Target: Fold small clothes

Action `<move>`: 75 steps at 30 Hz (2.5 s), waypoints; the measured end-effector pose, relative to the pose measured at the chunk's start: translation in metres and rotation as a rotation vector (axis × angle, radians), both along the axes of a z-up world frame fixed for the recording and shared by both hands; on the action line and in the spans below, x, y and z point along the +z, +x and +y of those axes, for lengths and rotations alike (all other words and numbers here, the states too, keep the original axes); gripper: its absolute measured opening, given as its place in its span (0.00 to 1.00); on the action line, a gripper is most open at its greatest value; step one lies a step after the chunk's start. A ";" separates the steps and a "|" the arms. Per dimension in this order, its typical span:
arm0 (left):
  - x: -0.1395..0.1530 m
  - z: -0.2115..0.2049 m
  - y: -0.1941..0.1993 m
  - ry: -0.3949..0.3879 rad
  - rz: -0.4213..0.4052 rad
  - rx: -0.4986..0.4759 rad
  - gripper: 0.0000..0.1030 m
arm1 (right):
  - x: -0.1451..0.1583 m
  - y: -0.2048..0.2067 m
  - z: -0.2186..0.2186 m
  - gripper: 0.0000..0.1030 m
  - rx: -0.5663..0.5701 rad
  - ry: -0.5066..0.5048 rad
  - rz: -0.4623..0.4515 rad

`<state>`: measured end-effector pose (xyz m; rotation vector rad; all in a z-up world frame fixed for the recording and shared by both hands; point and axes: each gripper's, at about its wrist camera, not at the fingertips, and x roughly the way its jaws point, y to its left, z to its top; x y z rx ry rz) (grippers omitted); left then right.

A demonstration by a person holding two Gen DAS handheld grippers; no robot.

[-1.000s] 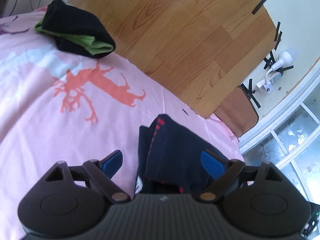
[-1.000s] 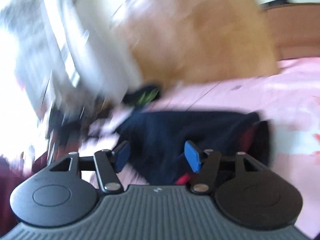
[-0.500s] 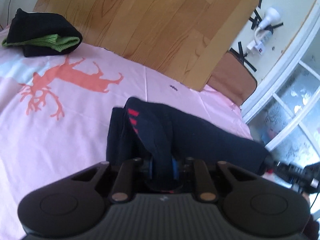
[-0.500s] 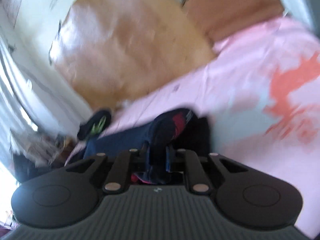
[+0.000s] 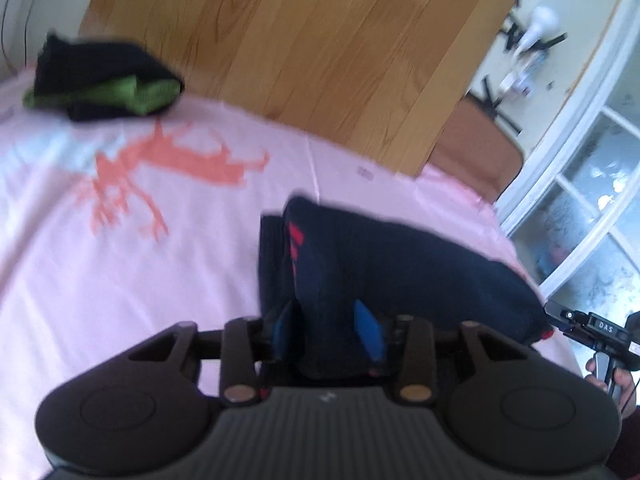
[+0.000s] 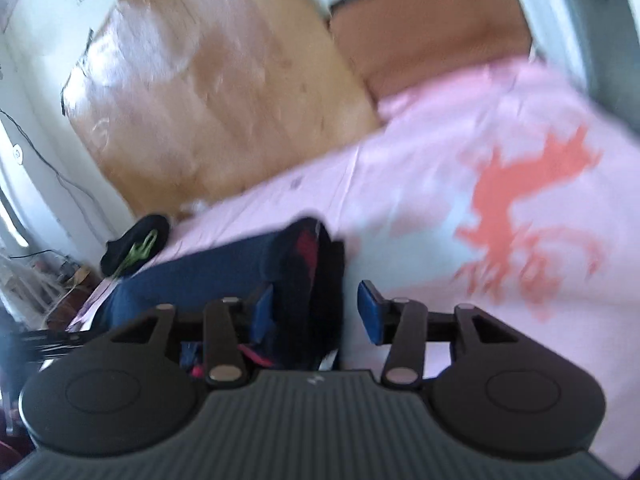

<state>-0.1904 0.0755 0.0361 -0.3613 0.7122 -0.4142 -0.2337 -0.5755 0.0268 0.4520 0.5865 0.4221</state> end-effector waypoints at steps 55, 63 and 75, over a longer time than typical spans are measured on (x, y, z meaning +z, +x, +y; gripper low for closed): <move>-0.025 -0.074 0.040 0.134 -0.046 -0.111 0.33 | -0.039 -0.024 0.176 0.44 0.540 -0.140 -0.140; -0.026 -0.073 0.039 0.121 -0.046 -0.116 0.36 | -0.020 -0.037 0.146 0.46 0.509 -0.094 -0.202; -0.026 -0.074 0.037 0.118 -0.052 -0.120 0.39 | -0.035 -0.006 0.097 0.47 0.237 -0.204 -0.100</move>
